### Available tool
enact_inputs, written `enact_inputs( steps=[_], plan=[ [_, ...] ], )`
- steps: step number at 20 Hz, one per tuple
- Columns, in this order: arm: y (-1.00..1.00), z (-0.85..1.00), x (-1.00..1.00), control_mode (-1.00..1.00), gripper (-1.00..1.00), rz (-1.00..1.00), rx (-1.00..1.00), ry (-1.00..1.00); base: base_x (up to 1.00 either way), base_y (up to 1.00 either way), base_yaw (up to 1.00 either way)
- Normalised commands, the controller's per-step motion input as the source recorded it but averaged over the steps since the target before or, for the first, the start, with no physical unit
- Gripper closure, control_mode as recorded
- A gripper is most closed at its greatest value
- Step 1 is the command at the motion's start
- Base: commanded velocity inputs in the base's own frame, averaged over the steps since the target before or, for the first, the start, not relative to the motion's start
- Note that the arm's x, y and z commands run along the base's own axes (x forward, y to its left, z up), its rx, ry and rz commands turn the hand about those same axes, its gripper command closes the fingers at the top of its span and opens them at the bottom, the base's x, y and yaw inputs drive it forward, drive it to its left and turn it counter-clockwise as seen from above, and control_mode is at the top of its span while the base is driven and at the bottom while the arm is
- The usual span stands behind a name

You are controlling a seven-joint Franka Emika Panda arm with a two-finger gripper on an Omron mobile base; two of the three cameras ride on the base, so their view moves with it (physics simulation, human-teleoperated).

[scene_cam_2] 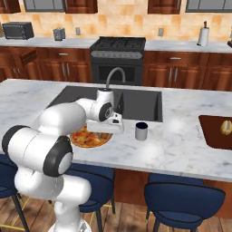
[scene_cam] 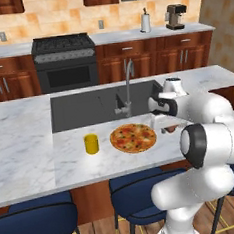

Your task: Take the pizza cutter from the drawer on the left and place it on the dining counter for cutting.

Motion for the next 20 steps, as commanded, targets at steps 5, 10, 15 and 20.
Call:
enact_inputs(
  steps=[5, 10, 15, 20],
  plan=[
    [-0.16, -0.63, 0.53, -1.00, 1.00, 0.03, 0.01, -0.06, 0.00, 0.00, 0.00],
    [-0.18, -0.52, 0.24, -1.00, 1.00, 0.00, 0.00, -0.07, 0.00, 0.00, 0.00],
    [-0.28, -0.44, 0.04, -1.00, 1.00, 0.00, 0.00, -0.09, 0.00, 0.00, 0.00],
    [-0.03, -0.35, 0.14, -1.00, 1.00, 0.00, 0.00, -0.05, 0.00, 0.00, 0.00]
  ],
)
